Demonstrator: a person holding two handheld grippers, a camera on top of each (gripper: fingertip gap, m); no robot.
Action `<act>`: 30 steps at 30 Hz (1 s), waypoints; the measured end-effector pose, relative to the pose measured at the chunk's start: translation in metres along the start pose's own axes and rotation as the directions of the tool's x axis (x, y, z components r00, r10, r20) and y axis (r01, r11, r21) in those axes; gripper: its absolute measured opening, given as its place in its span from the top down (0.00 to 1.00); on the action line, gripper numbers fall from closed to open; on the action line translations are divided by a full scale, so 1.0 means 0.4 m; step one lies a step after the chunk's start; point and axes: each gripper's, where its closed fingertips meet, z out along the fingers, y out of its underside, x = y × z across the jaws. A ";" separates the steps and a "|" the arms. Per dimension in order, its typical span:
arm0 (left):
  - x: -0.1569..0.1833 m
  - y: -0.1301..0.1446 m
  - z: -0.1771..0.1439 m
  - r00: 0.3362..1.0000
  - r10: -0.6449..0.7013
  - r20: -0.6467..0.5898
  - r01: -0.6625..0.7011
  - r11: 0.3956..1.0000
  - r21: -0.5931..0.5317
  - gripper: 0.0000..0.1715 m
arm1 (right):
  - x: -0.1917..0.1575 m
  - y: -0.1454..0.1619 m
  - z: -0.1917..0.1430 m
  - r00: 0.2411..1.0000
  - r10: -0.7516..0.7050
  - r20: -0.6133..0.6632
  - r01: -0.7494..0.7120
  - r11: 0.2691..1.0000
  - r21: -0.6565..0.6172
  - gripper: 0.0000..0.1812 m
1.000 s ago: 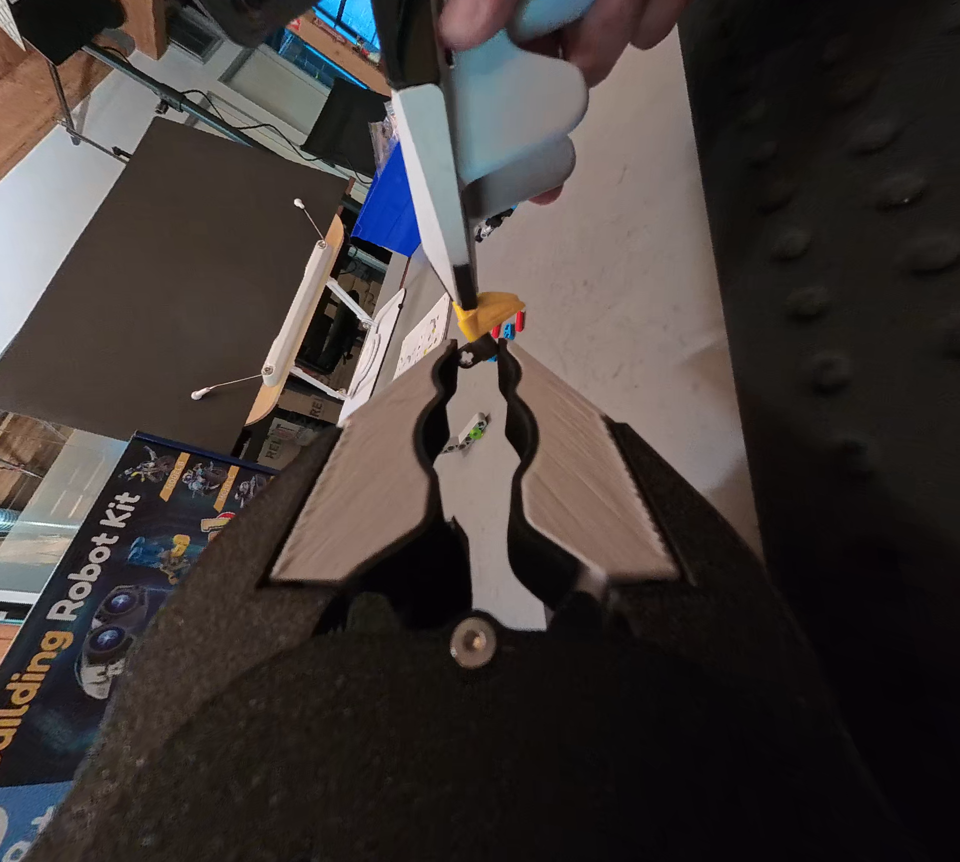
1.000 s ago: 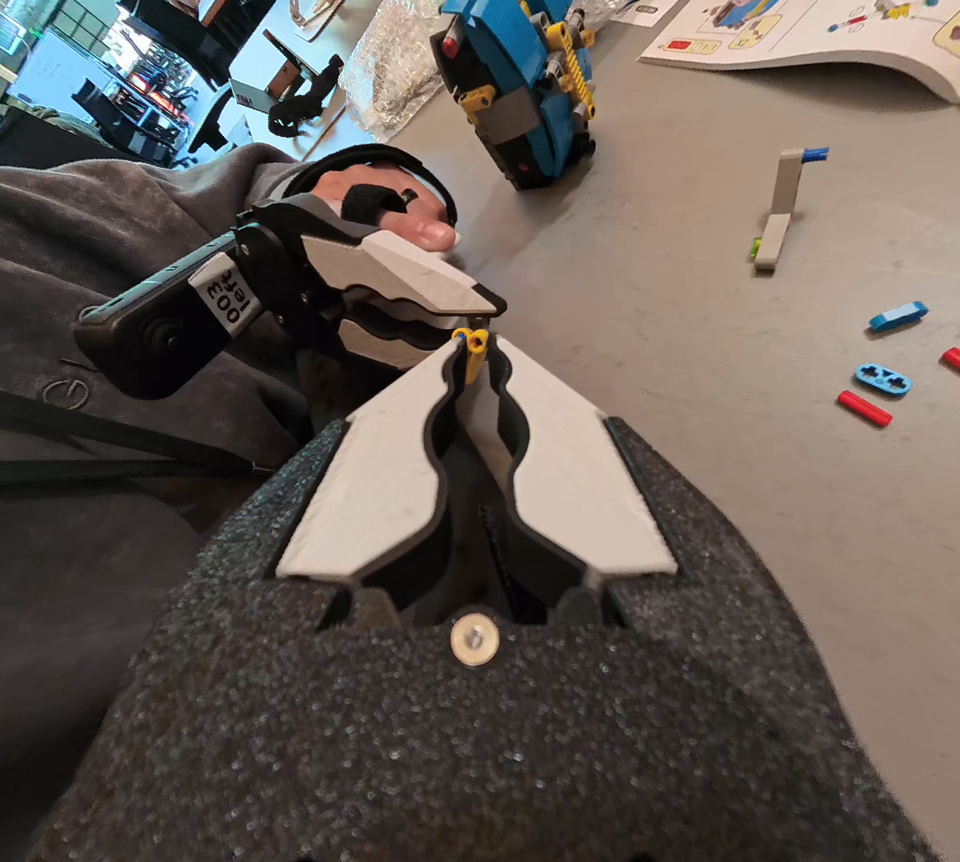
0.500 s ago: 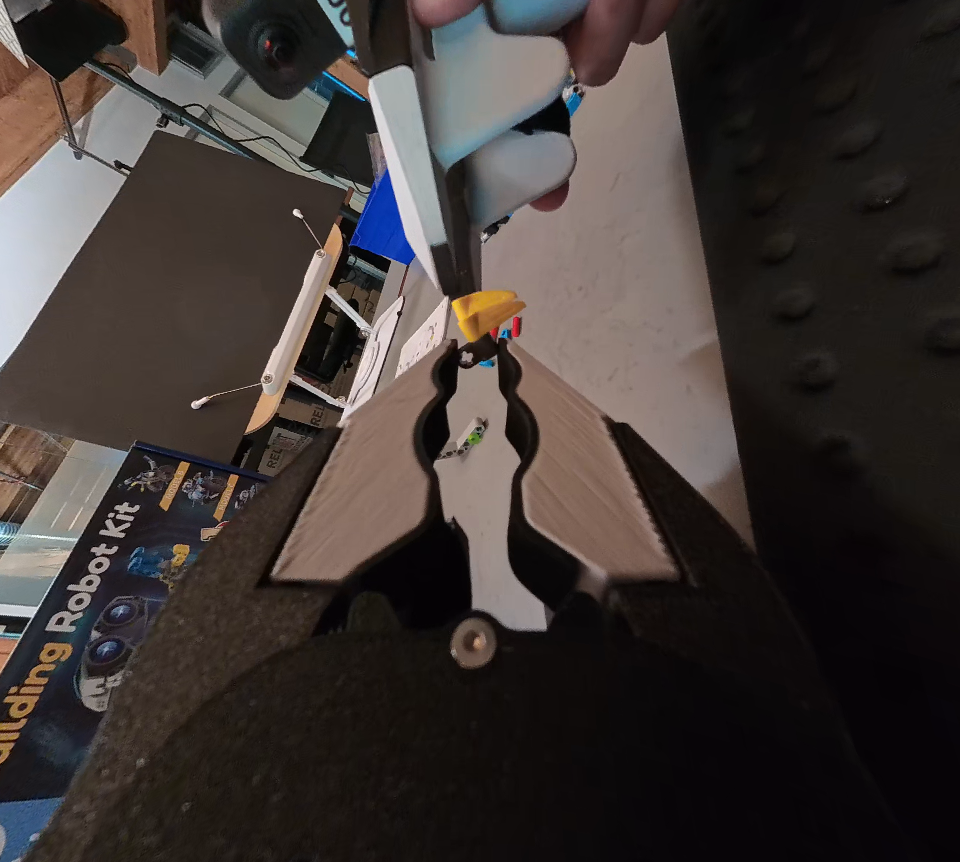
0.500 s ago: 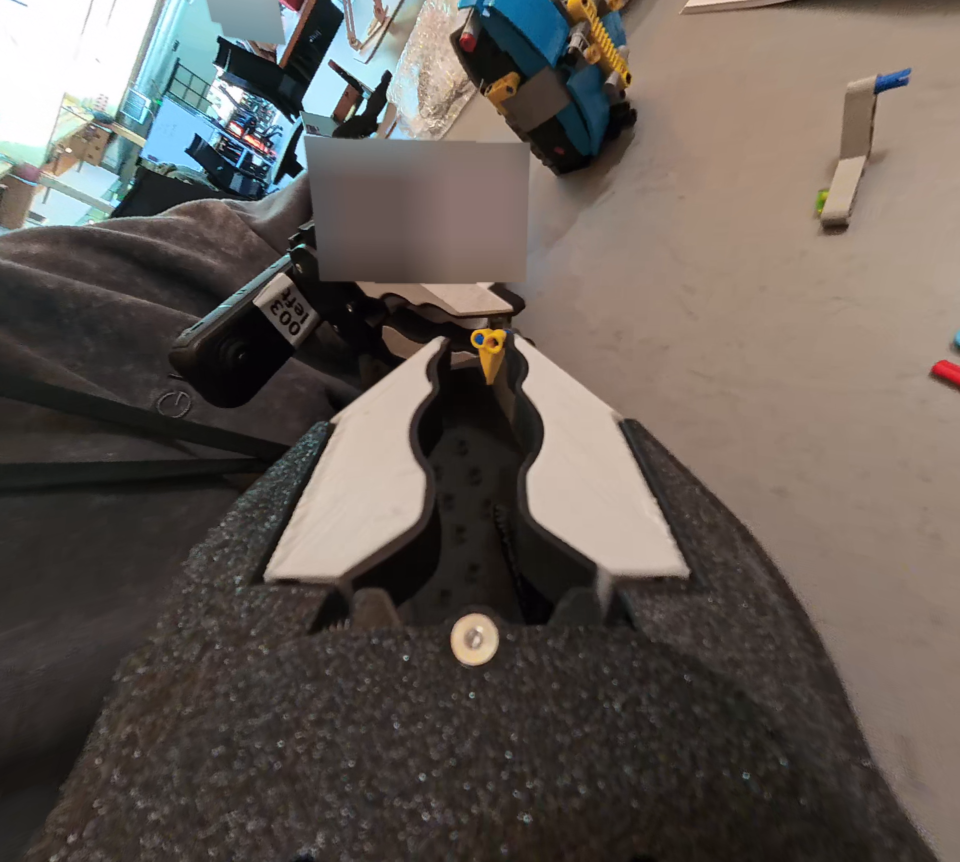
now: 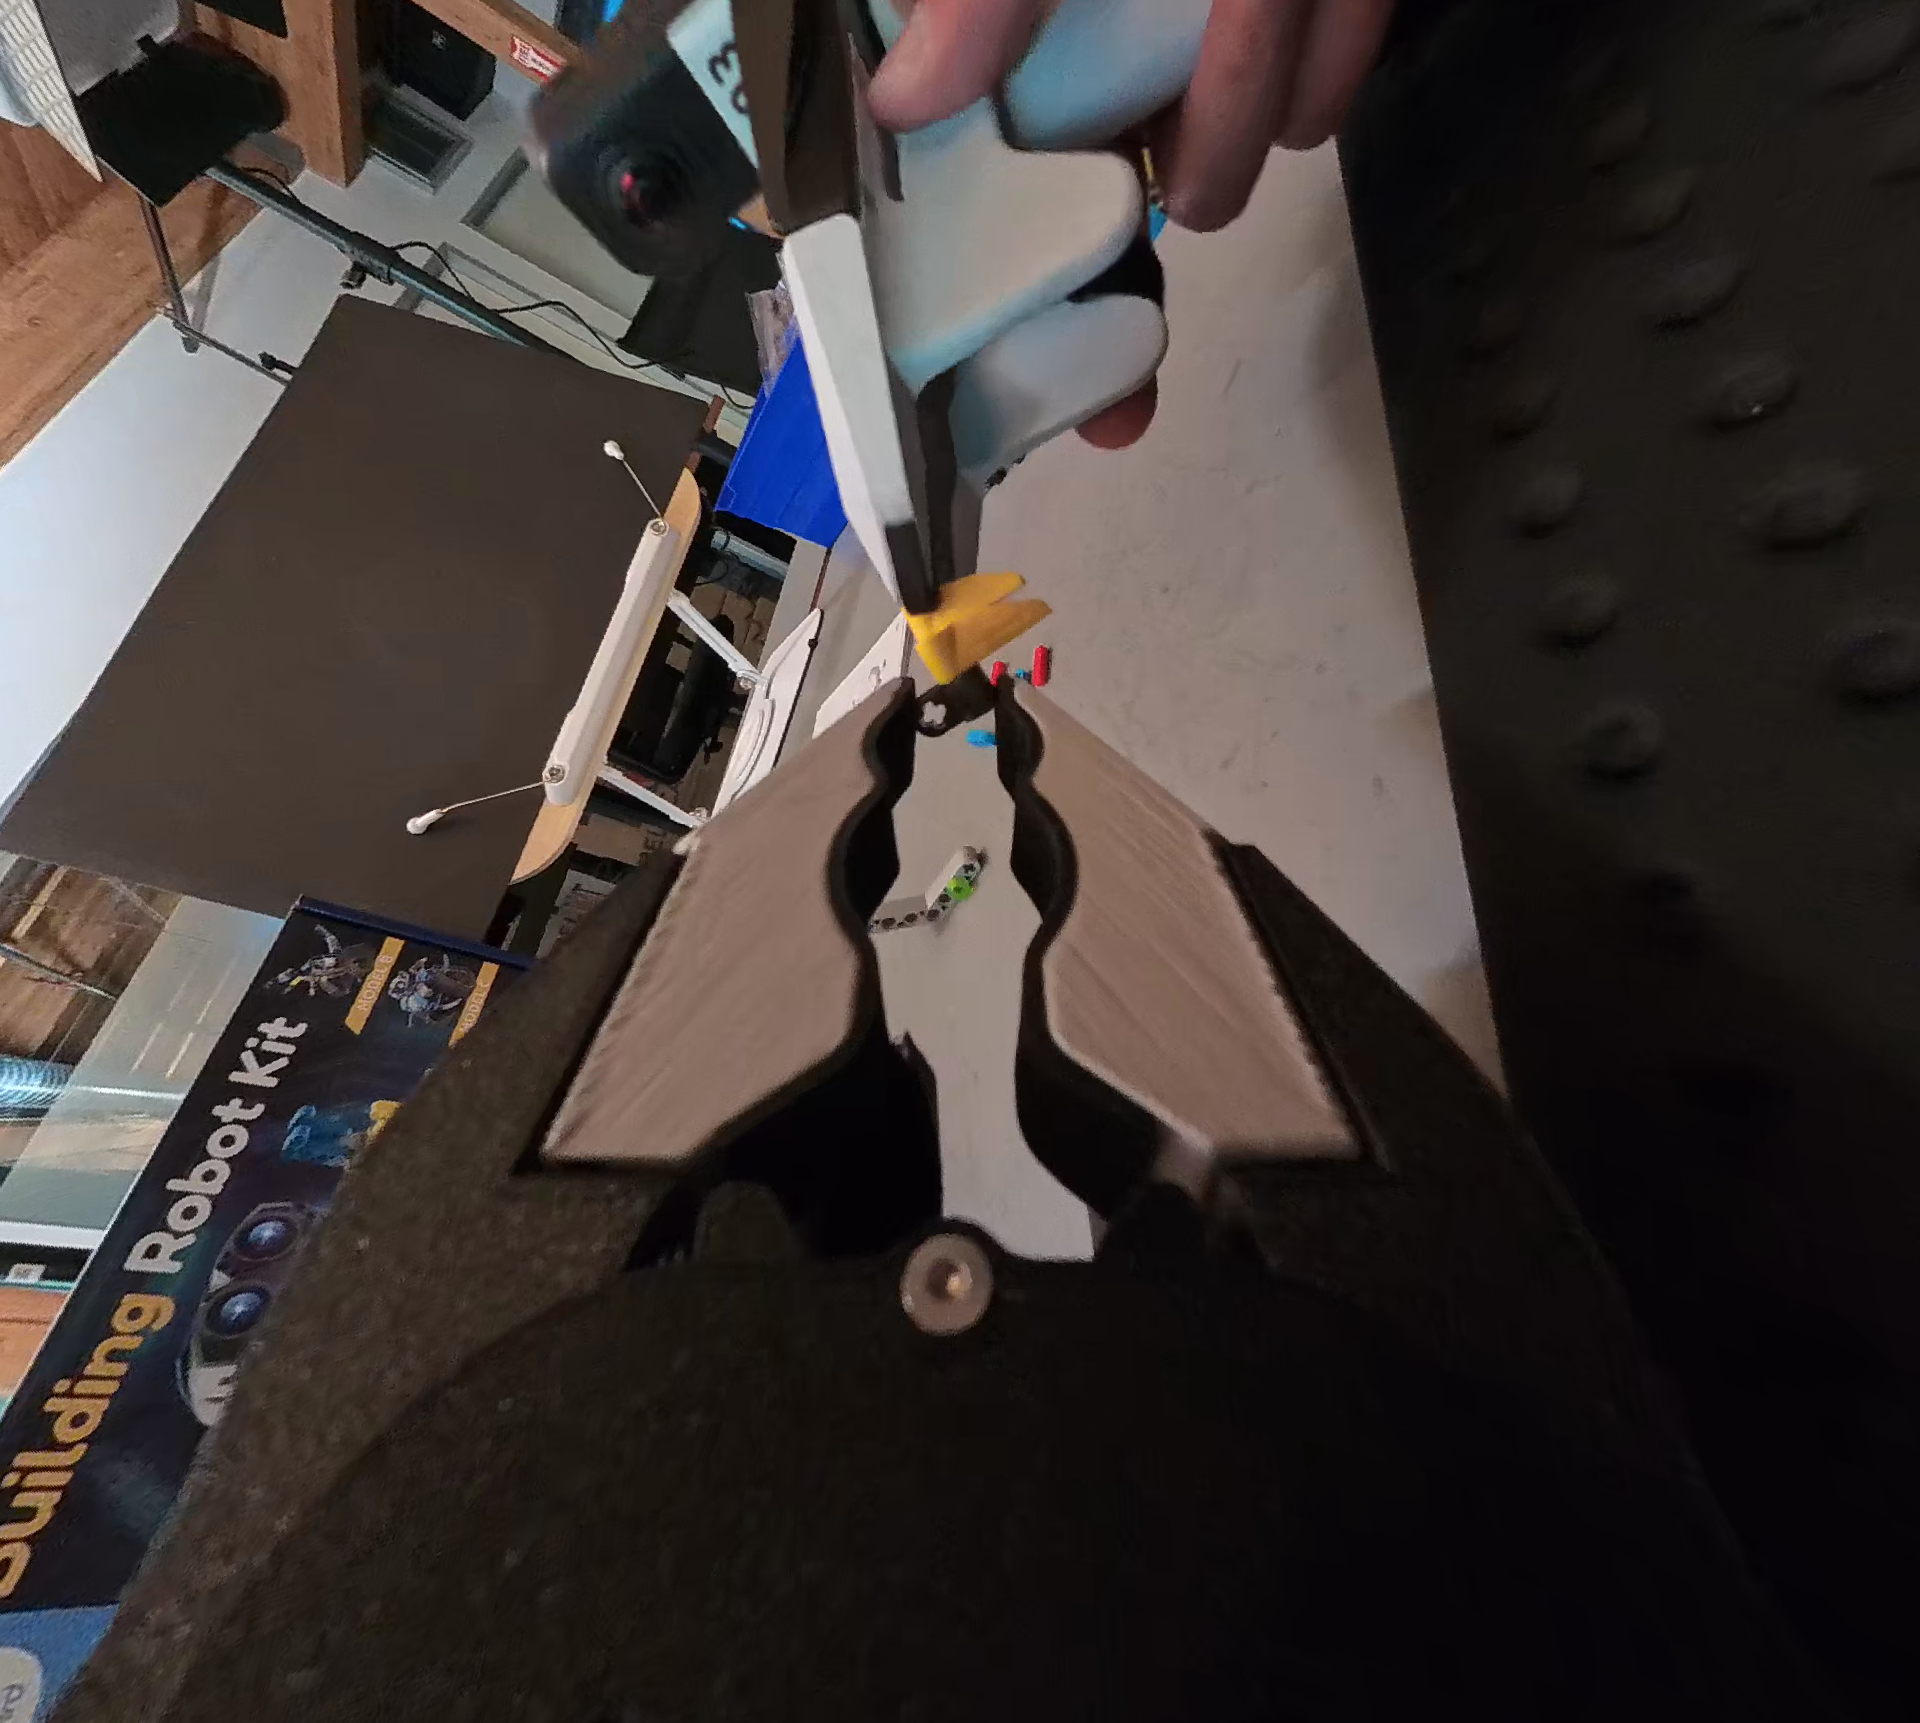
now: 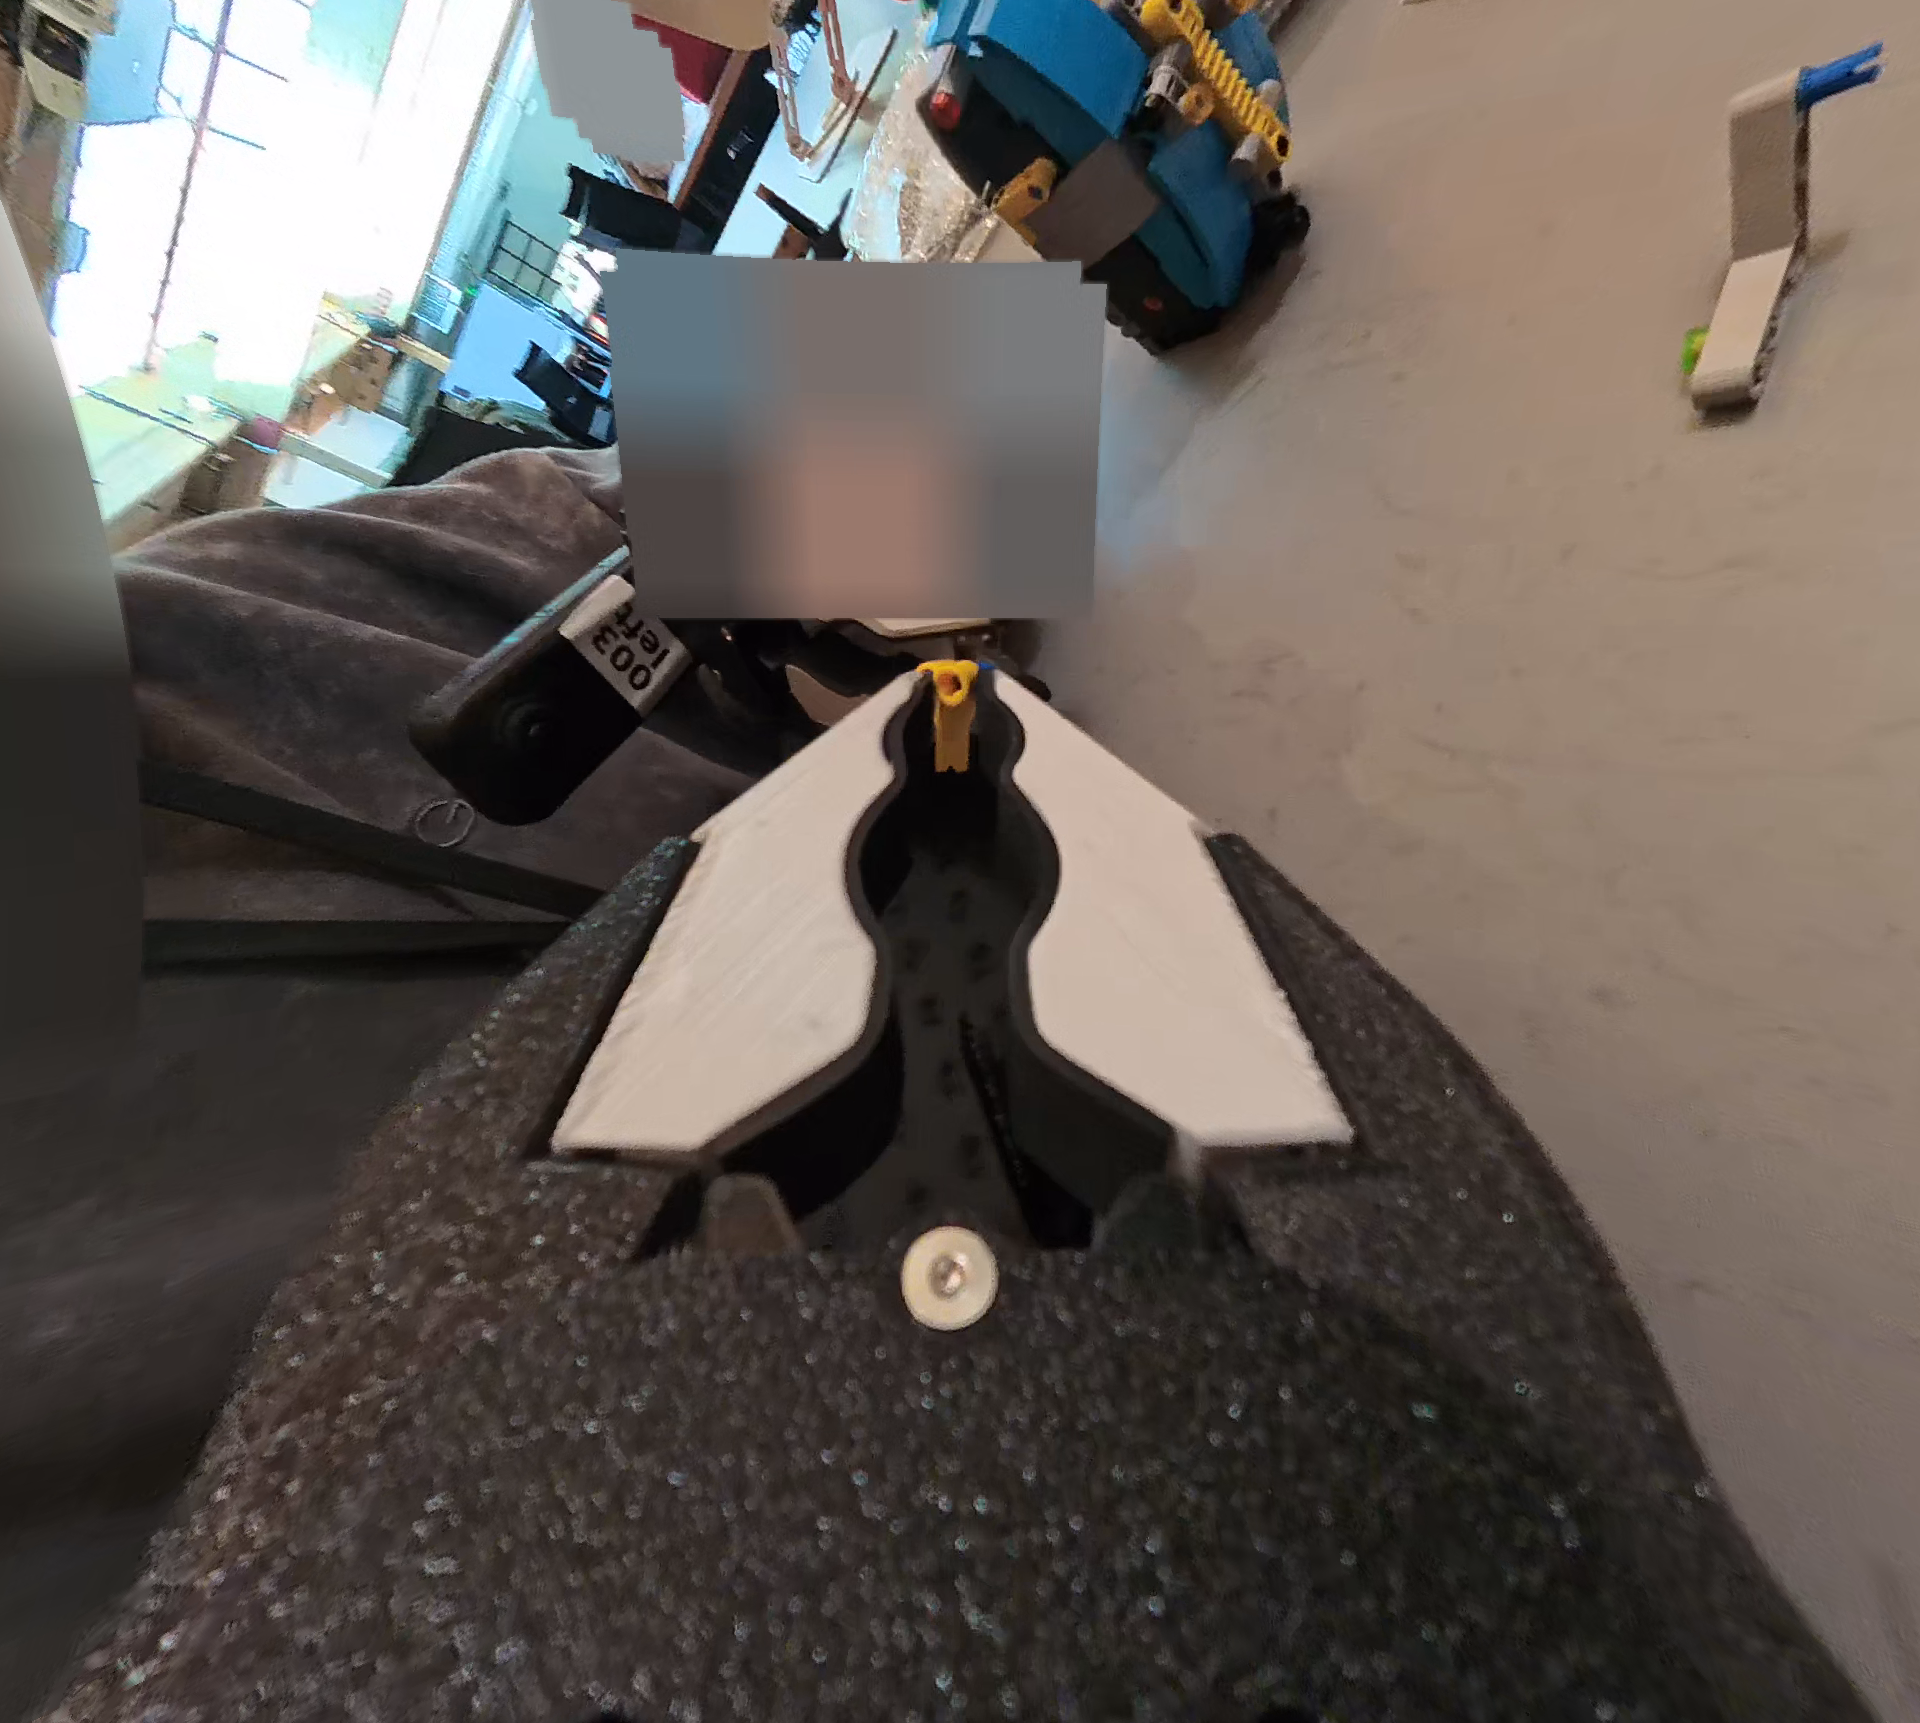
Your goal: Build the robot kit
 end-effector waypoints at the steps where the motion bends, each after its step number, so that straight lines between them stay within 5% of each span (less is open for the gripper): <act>1: 0.002 -0.001 -0.001 1.000 0.007 -0.002 -0.007 1.000 0.000 0.92 | 0.000 0.002 0.001 0.999 -0.026 -0.021 0.026 1.000 -0.008 0.96; 7: 0.012 -0.031 -0.016 0.982 0.178 0.057 -0.179 0.984 0.014 0.92 | -0.018 0.032 -0.004 0.956 -0.261 -0.133 0.240 0.958 -0.154 0.96; 18: 0.008 -0.036 -0.020 0.998 0.061 0.023 -0.062 0.997 0.052 0.92 | -0.022 0.027 -0.003 0.895 -0.428 -0.130 0.383 0.883 -0.271 0.95; 23: -0.018 -0.044 -0.029 0.999 -0.044 0.028 0.041 0.994 0.099 0.92 | -0.043 -0.005 -0.012 0.914 -0.389 -0.114 0.365 0.912 -0.186 0.89; 27: -0.042 -0.057 -0.043 0.992 -0.119 0.037 0.112 0.981 0.157 0.92 | -0.068 -0.024 -0.044 0.975 -0.215 0.061 0.216 0.976 -0.022 0.76; 30: -0.040 -0.050 -0.039 0.989 -0.145 0.018 0.141 0.979 0.147 0.92 | -0.064 -0.024 -0.037 0.972 -0.225 0.061 0.221 0.973 0.068 0.83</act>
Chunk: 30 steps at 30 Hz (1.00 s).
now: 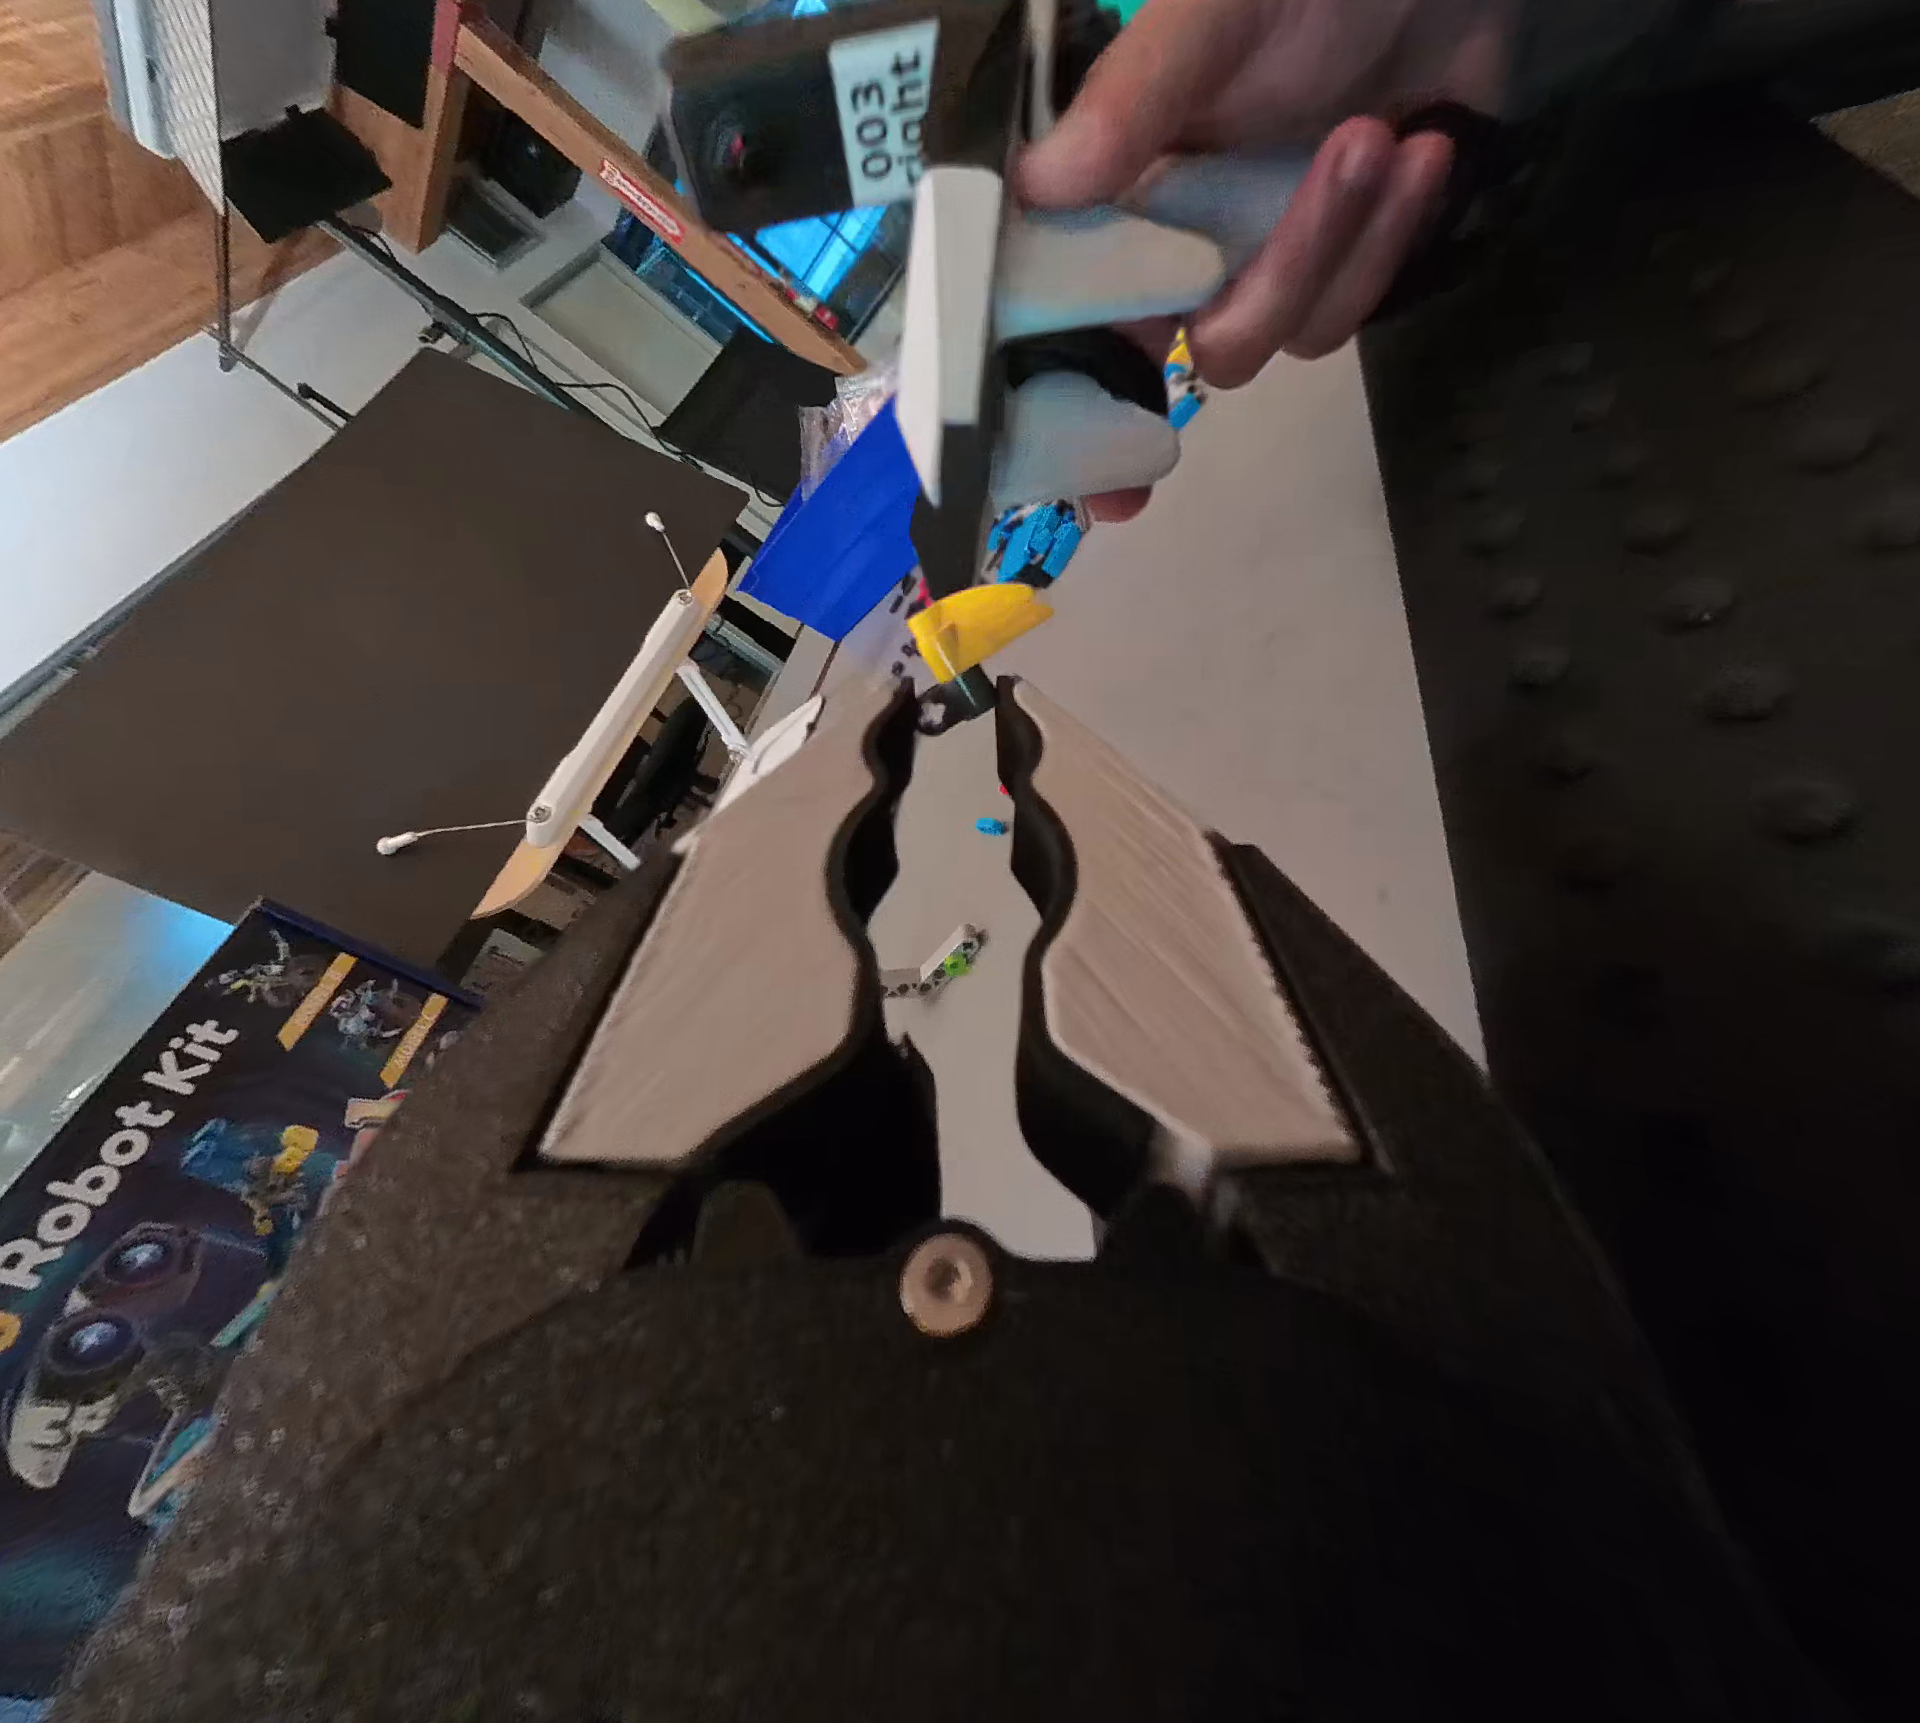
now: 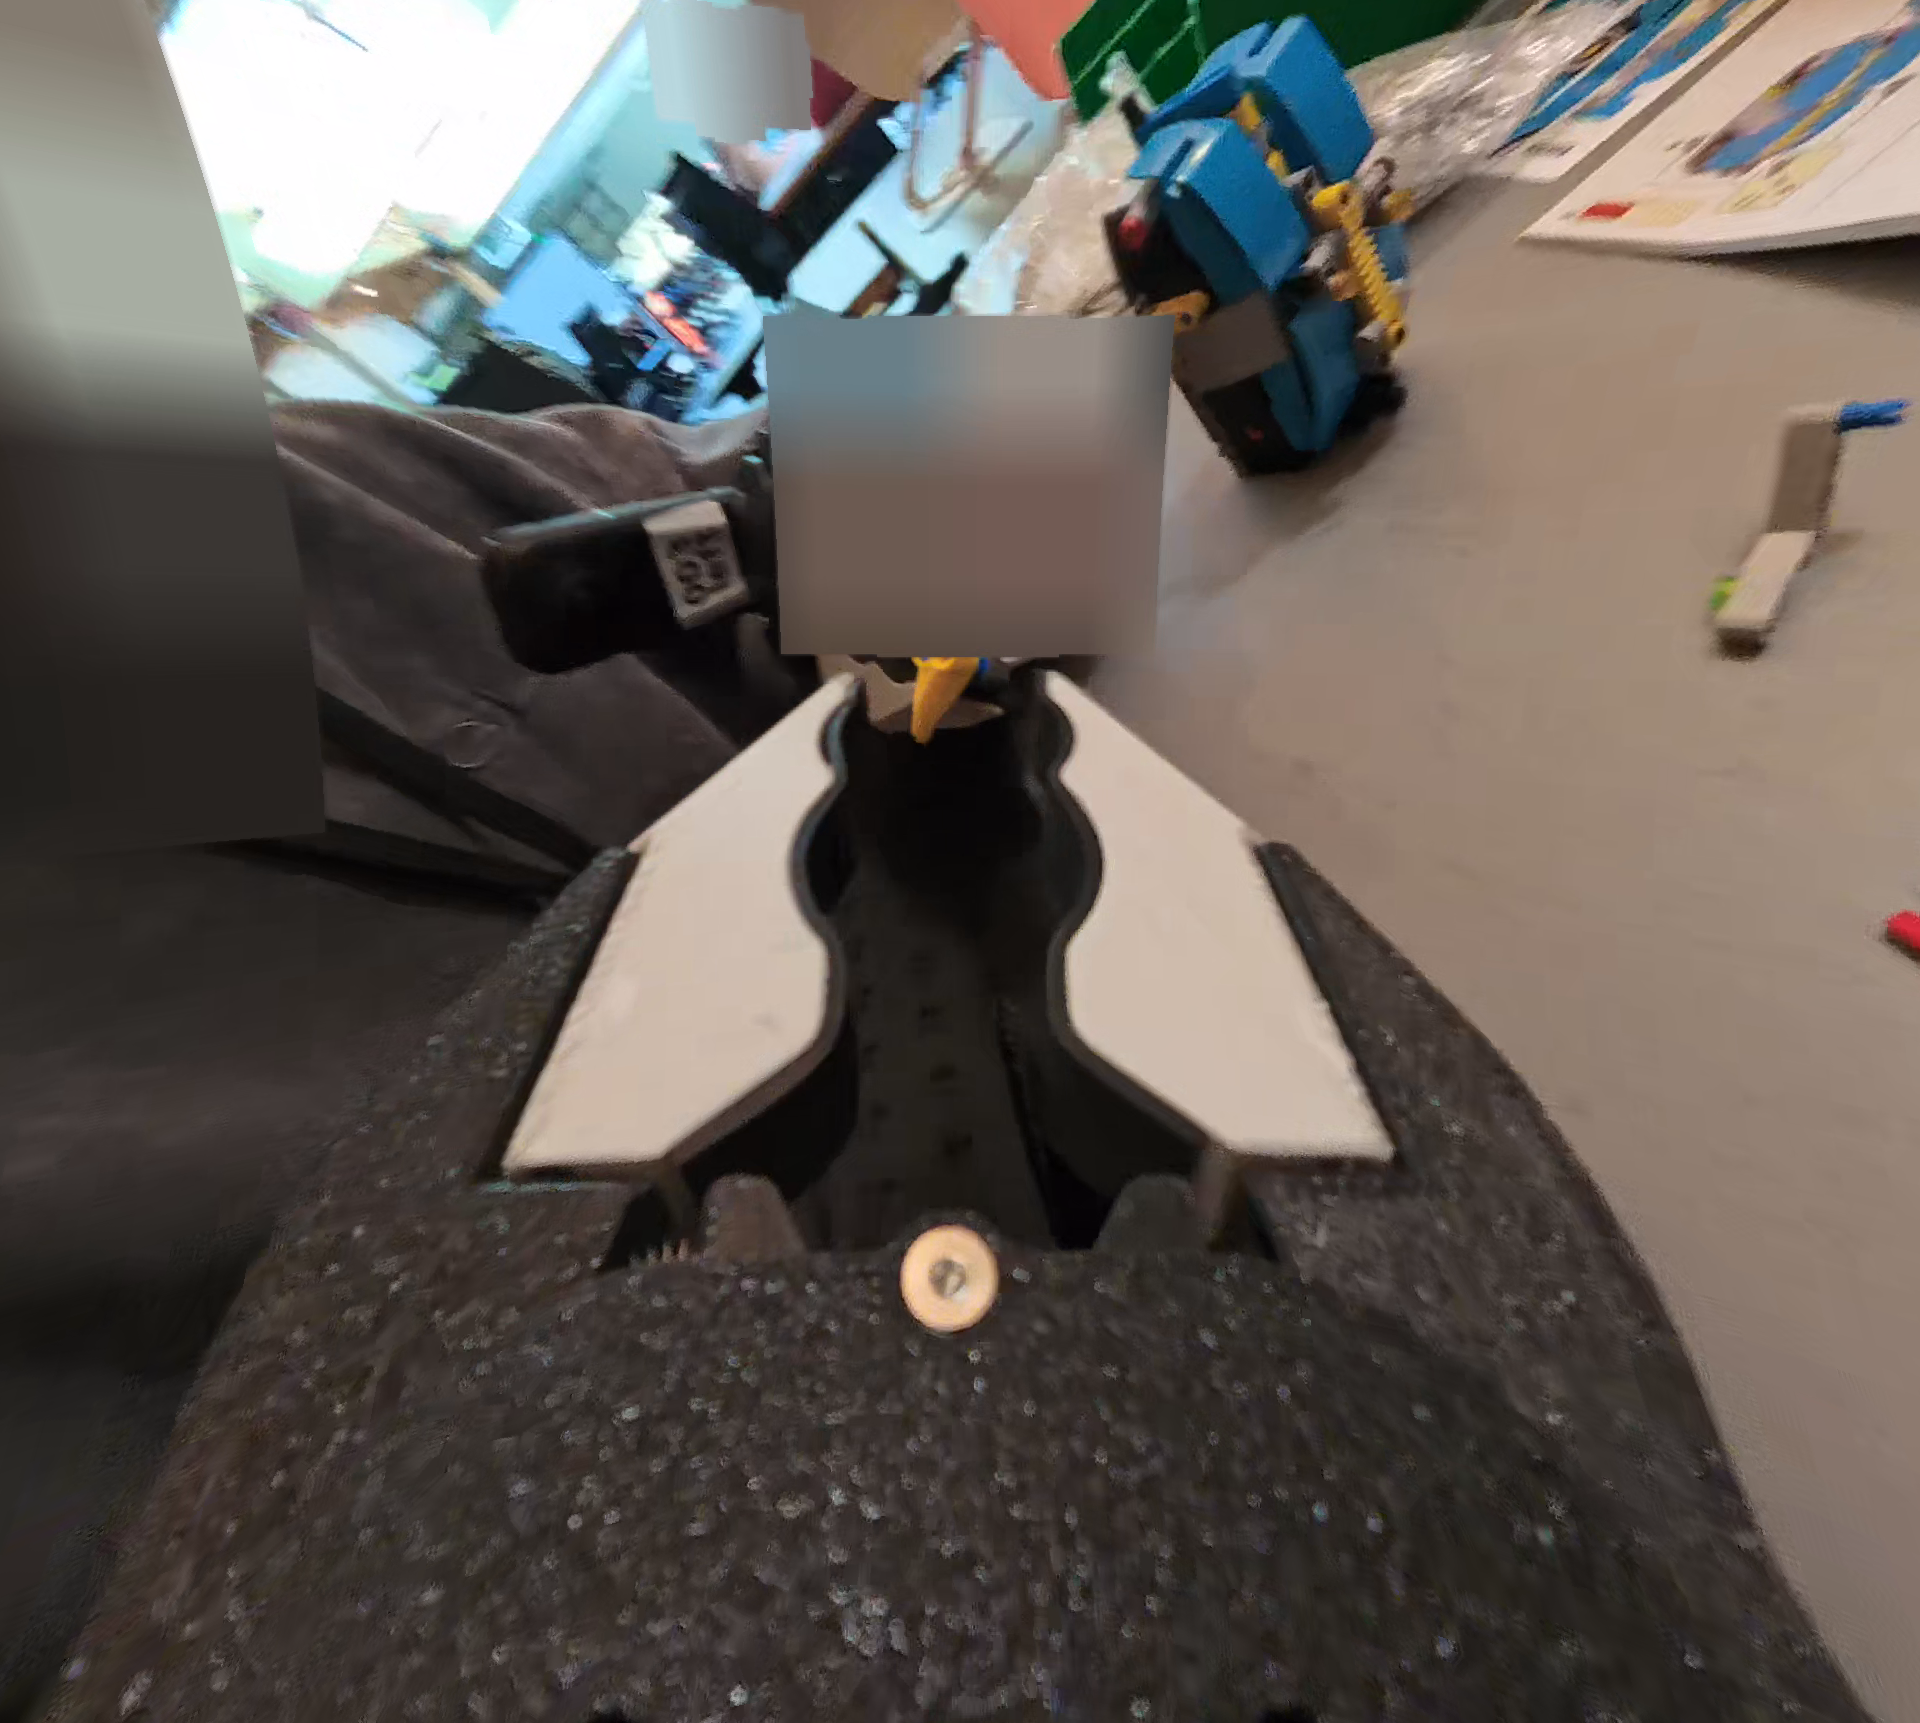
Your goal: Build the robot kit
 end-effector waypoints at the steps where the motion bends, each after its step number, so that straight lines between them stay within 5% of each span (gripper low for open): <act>1: -0.001 0.003 0.001 1.000 -0.007 -0.001 0.007 1.000 -0.005 0.92 | 0.003 0.007 0.006 0.998 -0.046 -0.038 0.046 0.999 -0.009 0.88; 7: -0.004 0.015 0.005 1.000 -0.013 0.004 0.013 0.999 -0.034 0.92 | 0.013 0.026 0.036 0.967 -0.172 -0.190 0.159 0.984 -0.083 0.94; 22: 0.004 -0.006 -0.002 1.000 0.020 -0.004 -0.020 1.000 0.002 0.92 | -0.011 0.033 0.034 0.998 0.059 -0.011 -0.059 0.997 -0.047 0.96; 30: 0.037 -0.027 -0.007 0.995 -0.023 -0.094 0.028 0.998 0.055 0.92 | -0.019 0.068 0.023 0.970 -0.213 -0.114 0.182 0.956 -0.229 0.97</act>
